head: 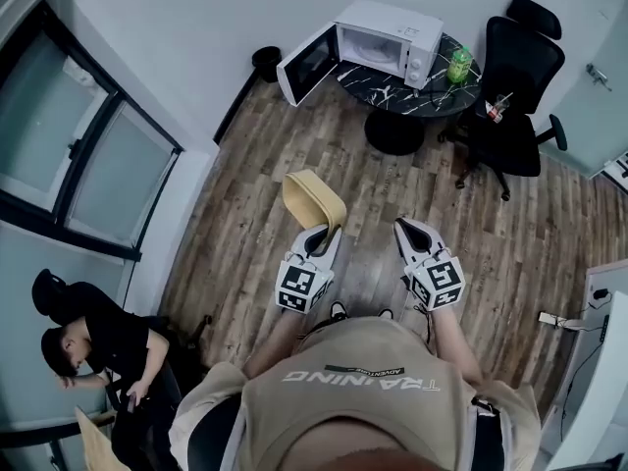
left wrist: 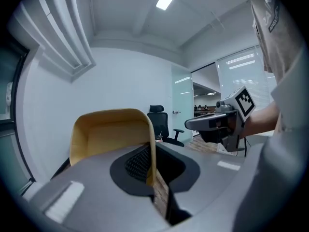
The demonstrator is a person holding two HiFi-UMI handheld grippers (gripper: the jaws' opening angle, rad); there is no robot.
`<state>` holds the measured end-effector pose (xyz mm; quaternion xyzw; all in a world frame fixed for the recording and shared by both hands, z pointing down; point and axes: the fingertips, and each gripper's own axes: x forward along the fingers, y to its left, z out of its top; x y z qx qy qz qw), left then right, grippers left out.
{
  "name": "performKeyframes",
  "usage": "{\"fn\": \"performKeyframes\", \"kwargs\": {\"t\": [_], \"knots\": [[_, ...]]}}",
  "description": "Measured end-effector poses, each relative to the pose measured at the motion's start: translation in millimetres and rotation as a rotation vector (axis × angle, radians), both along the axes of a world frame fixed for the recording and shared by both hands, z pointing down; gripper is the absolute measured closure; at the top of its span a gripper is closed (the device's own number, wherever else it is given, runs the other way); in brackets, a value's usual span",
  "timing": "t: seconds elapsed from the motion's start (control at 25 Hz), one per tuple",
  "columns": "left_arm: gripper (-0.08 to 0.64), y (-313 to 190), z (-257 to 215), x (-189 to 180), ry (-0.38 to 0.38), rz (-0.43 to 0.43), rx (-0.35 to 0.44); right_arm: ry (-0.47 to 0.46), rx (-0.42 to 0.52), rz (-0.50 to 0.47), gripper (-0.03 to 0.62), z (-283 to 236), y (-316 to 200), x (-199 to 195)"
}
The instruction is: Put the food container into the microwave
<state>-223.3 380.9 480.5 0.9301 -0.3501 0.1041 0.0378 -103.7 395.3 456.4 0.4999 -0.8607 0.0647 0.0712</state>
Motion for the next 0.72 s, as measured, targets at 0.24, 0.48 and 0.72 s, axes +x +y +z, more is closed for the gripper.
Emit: {"fn": "performKeyframes", "kwargs": {"t": [0.24, 0.48, 0.72], "knots": [[0.540, -26.6, -0.1, -3.4, 0.024, 0.044, -0.002, 0.020, -0.027, 0.029, 0.583, 8.8, -17.6, -10.2], [0.541, -53.0, 15.2, -11.3, 0.019, 0.108, -0.033, 0.013, -0.071, 0.122, 0.583, 25.4, -31.1, -8.8], [0.541, -69.0, 36.0, -16.0, 0.025, 0.110, -0.071, 0.064, -0.115, 0.153, 0.583, 44.6, -37.2, -6.4]]}}
